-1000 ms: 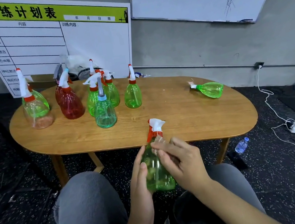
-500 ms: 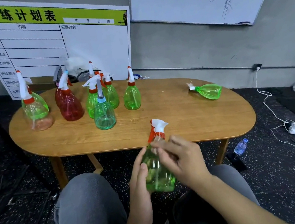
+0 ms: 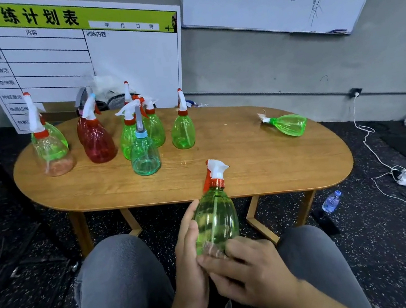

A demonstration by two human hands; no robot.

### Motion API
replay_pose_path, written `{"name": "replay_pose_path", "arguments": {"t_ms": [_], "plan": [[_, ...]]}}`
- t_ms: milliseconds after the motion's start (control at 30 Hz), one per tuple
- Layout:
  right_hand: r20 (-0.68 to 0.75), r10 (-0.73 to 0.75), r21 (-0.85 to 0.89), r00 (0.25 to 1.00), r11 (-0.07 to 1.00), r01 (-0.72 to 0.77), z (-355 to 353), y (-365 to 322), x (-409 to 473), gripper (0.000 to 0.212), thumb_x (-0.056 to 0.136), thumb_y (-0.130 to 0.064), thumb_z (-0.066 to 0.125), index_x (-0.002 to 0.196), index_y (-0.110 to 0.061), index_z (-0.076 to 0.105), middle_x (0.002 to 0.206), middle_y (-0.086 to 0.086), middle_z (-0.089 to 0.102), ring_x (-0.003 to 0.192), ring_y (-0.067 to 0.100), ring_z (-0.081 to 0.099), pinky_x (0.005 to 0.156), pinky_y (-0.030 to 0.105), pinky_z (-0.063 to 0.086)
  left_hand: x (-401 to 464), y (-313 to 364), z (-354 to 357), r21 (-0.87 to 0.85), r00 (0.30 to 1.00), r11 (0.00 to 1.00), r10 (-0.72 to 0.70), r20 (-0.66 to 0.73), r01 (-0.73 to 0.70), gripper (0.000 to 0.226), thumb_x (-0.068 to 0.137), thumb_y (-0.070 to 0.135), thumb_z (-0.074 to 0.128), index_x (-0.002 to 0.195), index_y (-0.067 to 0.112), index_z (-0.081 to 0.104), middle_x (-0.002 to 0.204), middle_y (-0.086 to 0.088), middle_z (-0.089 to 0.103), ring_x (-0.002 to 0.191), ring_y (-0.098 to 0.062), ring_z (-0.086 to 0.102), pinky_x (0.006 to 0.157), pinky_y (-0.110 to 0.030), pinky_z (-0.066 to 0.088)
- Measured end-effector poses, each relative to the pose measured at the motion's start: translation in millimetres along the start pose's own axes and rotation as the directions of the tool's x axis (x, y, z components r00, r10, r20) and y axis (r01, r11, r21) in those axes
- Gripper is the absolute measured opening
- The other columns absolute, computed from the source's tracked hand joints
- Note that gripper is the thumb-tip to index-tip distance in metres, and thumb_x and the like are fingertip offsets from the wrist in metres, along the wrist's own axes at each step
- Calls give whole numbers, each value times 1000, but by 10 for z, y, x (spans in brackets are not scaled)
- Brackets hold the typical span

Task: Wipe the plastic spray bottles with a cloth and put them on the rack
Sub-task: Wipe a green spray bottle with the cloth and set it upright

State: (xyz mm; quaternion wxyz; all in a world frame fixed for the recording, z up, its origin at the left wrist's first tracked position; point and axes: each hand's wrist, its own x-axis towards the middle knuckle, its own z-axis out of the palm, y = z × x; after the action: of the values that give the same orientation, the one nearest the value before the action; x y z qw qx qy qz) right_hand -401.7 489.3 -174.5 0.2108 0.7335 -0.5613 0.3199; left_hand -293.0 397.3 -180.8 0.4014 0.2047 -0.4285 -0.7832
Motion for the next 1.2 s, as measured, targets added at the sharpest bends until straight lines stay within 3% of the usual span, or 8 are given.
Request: {"name": "replay_pose_path", "arguments": {"t_ms": [167,367,500,600,733,867,967,1200], "plan": [[-72,78,-34,994,996,-80,-74,167,194,22,100,-31,65,113,-25,82,87,-7,50,69,8,52,57,20,44,44,-31,-8,86,1000,996,6,-18,-5,42,107,40,50,148,30,56,134,-8,73,126,-28,69,100,-40,54],[-122,552,245,825,822,-514,-15,509,499,32,103,-40,57,119,-25,80,76,-10,54,64,5,51,52,30,45,51,-87,-34,154,1000,988,7,-8,-6,50,99,45,47,147,35,57,139,2,70,127,-23,68,101,-51,56],[-54,577,344,815,777,-528,-20,519,517,29,102,-38,59,118,-26,80,78,-20,56,67,3,51,62,16,36,26,-74,-34,189,999,981,44,24,-48,62,88,59,71,146,40,57,138,3,70,128,-22,67,104,-51,55],[-30,602,407,798,736,-541,-46,557,531,24,103,-33,62,119,-30,80,78,-20,57,68,6,49,65,18,37,14,-89,-20,176,998,984,27,53,-36,76,78,57,82,147,43,55,141,2,68,131,-23,65,104,-47,54],[-81,641,491,763,692,-529,-108,581,557,23,102,-28,62,117,-28,80,86,-12,68,75,9,57,72,21,44,22,-89,4,142,999,989,28,42,-34,65,86,51,74,148,43,55,142,2,67,132,-24,65,108,-55,52],[-92,630,487,771,704,-517,-129,569,567,22,102,-25,62,117,-32,78,82,-19,64,72,6,52,70,20,40,26,-65,29,117,998,993,-4,68,-4,55,96,42,57,151,34,52,141,4,69,131,-22,66,105,-47,53],[-96,623,496,776,706,-506,-121,542,569,23,102,-33,61,118,-35,78,80,-8,62,69,8,51,67,23,42,32,-77,19,106,996,994,-37,77,29,55,98,41,50,152,33,51,145,2,67,134,-23,64,107,-47,52],[-115,503,264,857,847,-462,-66,352,442,29,103,-34,60,120,-22,79,79,-8,53,66,3,49,57,16,37,36,-106,-14,154,999,988,-1,51,-7,50,106,42,44,155,33,46,147,4,65,137,-20,62,109,-46,49]]}}
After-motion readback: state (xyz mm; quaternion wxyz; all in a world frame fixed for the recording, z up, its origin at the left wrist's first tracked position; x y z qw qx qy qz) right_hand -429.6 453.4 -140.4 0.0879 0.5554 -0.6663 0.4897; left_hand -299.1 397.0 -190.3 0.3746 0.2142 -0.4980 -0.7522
